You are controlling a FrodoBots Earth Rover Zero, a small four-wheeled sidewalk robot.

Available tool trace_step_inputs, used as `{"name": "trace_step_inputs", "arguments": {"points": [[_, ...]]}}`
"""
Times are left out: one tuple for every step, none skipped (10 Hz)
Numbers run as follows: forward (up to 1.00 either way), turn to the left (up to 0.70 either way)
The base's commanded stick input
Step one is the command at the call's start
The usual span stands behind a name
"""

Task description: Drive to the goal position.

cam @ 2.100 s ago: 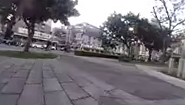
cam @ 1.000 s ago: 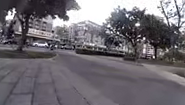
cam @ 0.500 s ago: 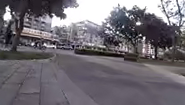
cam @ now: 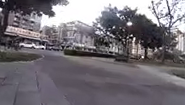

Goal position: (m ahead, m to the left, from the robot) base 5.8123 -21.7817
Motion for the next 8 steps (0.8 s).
{"name": "trace_step_inputs", "arguments": {"points": [[1.0, -0.4], [1.0, -0.4], [1.0, -0.28], [1.0, 0.0], [1.0, 0.0], [1.0, 0.0], [1.0, 0.0], [1.0, 0.0]]}}
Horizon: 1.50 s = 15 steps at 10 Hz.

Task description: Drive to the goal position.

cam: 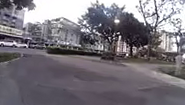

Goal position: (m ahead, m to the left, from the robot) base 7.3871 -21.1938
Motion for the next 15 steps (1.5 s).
{"name": "trace_step_inputs", "arguments": {"points": [[1.0, 0.0], [1.0, 0.0], [1.0, 0.0], [1.0, 0.0], [1.0, 0.0], [1.0, 0.0], [1.0, 0.0], [1.0, 0.0], [1.0, -0.21], [1.0, -0.4], [1.0, -0.4], [1.0, -0.4], [1.0, -0.4], [1.0, -0.4], [1.0, -0.4]]}}
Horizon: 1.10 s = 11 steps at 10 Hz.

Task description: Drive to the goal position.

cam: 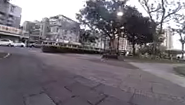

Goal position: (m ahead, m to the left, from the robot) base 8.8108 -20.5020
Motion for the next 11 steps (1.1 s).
{"name": "trace_step_inputs", "arguments": {"points": [[1.0, -0.4], [1.0, -0.4], [1.0, -0.4], [1.0, -0.4], [1.0, -0.4], [1.0, -0.4], [1.0, -0.4], [1.0, -0.4], [1.0, -0.4], [1.0, -0.4], [1.0, -0.4]]}}
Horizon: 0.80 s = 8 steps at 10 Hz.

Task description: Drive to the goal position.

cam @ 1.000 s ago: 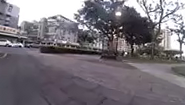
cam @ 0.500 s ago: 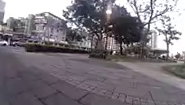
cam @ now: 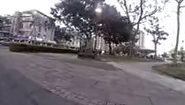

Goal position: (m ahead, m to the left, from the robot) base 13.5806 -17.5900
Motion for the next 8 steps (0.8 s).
{"name": "trace_step_inputs", "arguments": {"points": [[1.0, -0.4], [1.0, -0.4], [1.0, -0.01], [1.0, 0.0], [1.0, 0.0], [1.0, 0.0], [1.0, 0.0], [1.0, 0.0]]}}
